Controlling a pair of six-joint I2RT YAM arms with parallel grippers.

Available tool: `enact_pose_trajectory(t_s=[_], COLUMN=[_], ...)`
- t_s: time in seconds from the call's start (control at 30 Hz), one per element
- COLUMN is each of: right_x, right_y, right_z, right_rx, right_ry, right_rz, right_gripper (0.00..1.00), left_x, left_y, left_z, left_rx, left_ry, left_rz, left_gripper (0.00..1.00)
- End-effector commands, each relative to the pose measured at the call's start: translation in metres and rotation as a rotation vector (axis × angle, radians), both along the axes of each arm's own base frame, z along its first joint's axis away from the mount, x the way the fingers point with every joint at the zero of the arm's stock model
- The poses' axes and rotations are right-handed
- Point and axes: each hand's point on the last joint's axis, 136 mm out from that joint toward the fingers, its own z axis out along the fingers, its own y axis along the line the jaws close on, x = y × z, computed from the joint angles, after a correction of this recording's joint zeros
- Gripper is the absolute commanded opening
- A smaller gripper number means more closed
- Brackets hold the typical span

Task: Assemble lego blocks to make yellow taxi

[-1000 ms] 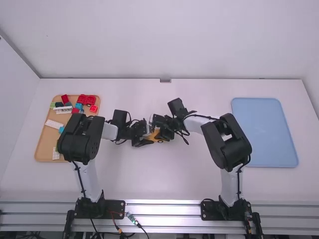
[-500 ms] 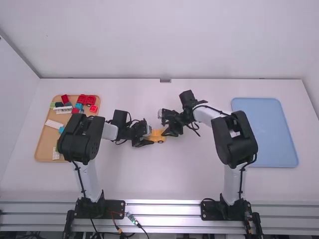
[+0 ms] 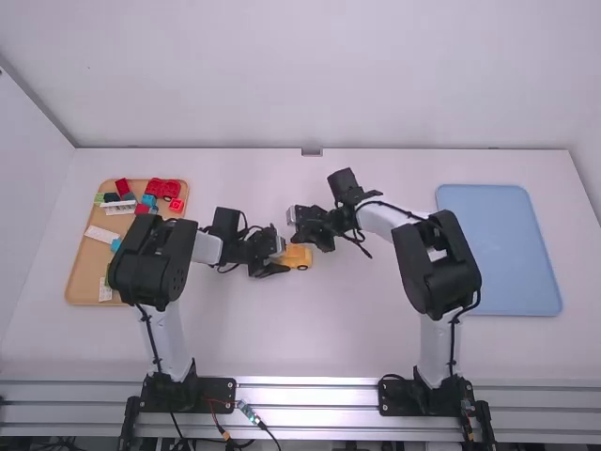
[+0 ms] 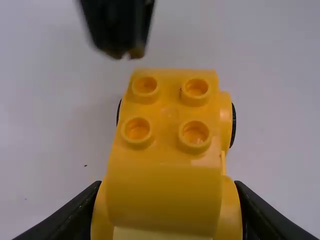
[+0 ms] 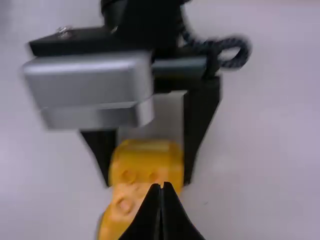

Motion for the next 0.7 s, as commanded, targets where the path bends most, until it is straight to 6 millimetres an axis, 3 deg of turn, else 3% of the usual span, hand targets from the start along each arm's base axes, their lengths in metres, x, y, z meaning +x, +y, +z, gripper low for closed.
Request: enact_pose_trajectory(t_s=[0.0, 0.43, 0.6, 0.67], right_x=[-0.012, -0.016, -0.016, -0.011], right_y=[-0.003, -0.014, -0.01, -0.006], right_z=[-0.02, -0.035, -0.053, -0.051], right_rx=[-0.023, -0.045, -0.104, -0.091], right_ry=[0.093, 0.118, 0.103, 0.106], right_rz=[-0.044, -0.082, -0.149, -0.181], right_gripper=[0.0, 0.0, 0.0, 0.0], left_x=[-0.007, -0.002, -0.002, -0.002], left_y=[0.003, 0.005, 0.005, 0.005], left_z=[-0.012, -0.012, -0.012, -0.012], left_rx=[0.029, 0.04, 0.04, 0.04], left_ry=[0.03, 0.027, 0.025, 0.026], left_rz=[0.012, 0.037, 0.036, 0.036], left_gripper=[0.33, 0.29, 0.29, 0.3])
